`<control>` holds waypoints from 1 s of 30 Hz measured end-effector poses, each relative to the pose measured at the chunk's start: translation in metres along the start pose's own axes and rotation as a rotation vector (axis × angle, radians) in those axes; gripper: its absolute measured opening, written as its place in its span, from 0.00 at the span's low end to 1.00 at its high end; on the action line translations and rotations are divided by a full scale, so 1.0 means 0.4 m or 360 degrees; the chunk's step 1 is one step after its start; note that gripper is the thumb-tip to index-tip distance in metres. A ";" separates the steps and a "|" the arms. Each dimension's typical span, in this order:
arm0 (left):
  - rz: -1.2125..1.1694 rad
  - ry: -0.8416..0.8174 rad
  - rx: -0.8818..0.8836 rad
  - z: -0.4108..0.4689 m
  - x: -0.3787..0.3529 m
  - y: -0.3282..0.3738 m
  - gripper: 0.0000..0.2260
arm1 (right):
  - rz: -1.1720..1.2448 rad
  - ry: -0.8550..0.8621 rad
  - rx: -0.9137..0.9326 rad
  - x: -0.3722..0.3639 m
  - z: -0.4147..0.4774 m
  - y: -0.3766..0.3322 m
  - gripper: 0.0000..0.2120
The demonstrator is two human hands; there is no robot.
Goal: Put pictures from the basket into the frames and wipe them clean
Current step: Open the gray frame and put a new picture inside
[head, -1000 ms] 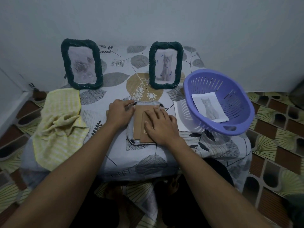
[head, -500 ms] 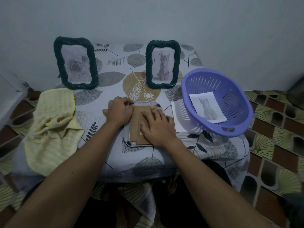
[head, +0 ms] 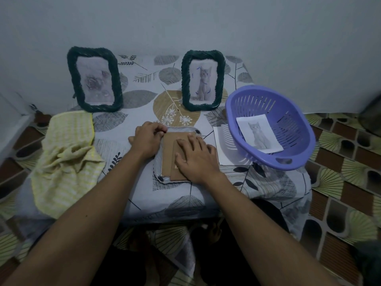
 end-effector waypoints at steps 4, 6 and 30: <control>-0.0066 -0.0047 -0.0042 -0.006 0.005 -0.004 0.14 | 0.0006 -0.0014 -0.0007 0.000 0.000 -0.001 0.23; -0.0113 -0.0098 -0.0068 -0.015 0.013 0.003 0.12 | 0.0003 -0.0004 -0.0010 0.000 -0.001 -0.001 0.23; 0.0668 -0.0247 -0.0240 -0.206 -0.005 -0.011 0.51 | 0.0309 -0.0240 -0.0194 0.032 0.020 0.010 0.24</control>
Point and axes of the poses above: each hand's wrist, its own z-axis towards the middle knuckle, its own x-axis out of the back of the hand, y = z × x, the point moved 7 cm from there along z, towards the middle knuckle, and after that the axes turned 1 degree about -z, right-handed, at the moved point
